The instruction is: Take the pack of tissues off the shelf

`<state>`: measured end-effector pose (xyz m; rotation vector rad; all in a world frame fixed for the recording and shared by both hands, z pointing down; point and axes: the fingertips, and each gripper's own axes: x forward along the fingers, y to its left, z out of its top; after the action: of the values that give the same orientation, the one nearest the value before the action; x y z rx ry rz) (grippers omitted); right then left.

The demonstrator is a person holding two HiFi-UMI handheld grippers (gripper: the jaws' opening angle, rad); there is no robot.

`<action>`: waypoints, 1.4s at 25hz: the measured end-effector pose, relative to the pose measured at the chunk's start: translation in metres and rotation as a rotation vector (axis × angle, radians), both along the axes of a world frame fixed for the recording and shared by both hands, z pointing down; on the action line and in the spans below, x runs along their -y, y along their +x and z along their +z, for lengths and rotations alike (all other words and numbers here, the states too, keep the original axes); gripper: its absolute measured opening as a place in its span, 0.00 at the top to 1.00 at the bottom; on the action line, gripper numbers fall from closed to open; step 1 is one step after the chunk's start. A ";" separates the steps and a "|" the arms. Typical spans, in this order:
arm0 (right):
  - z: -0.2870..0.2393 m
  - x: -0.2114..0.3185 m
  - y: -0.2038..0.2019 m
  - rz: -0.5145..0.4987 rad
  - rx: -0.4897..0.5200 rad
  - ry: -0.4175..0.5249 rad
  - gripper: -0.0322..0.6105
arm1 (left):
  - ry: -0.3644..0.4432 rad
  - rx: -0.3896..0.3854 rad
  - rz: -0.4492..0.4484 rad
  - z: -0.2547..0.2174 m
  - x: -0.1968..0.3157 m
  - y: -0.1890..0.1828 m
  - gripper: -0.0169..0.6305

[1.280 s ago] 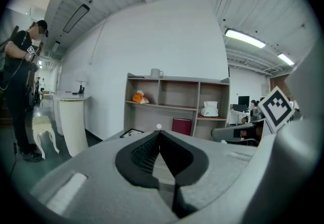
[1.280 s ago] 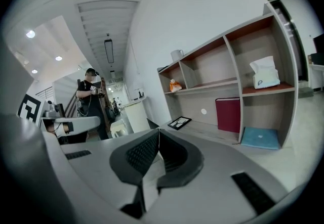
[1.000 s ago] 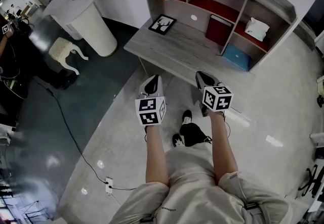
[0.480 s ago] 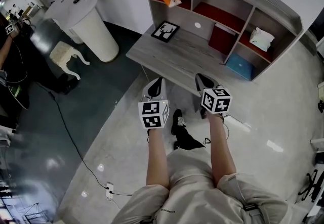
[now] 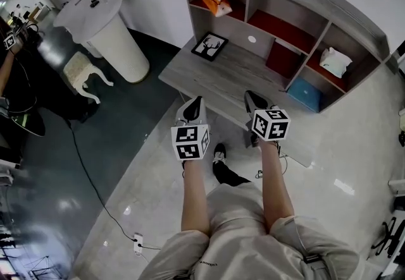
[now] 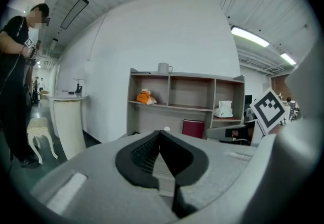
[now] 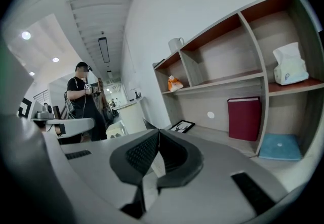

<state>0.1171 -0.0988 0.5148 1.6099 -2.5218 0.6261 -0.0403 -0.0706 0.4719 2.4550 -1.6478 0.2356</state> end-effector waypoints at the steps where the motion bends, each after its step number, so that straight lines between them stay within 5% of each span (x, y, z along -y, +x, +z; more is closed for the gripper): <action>1: 0.001 0.008 -0.003 -0.002 0.004 -0.003 0.93 | -0.001 0.003 -0.002 0.000 0.007 -0.004 0.96; 23: -0.043 0.143 -0.026 0.054 0.149 0.073 0.93 | 0.027 0.008 0.009 -0.033 0.142 -0.037 0.96; 28: -0.054 0.165 -0.036 0.055 0.312 0.061 0.93 | 0.057 -0.007 -0.001 -0.053 0.165 -0.051 0.96; 35: -0.059 0.202 -0.045 0.005 0.316 0.086 0.93 | 0.035 0.027 0.031 -0.045 0.202 -0.051 0.96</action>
<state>0.0719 -0.3006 0.4562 1.6615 -2.8001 0.8443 -0.0916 -0.2727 0.4274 2.5161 -1.6391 0.2472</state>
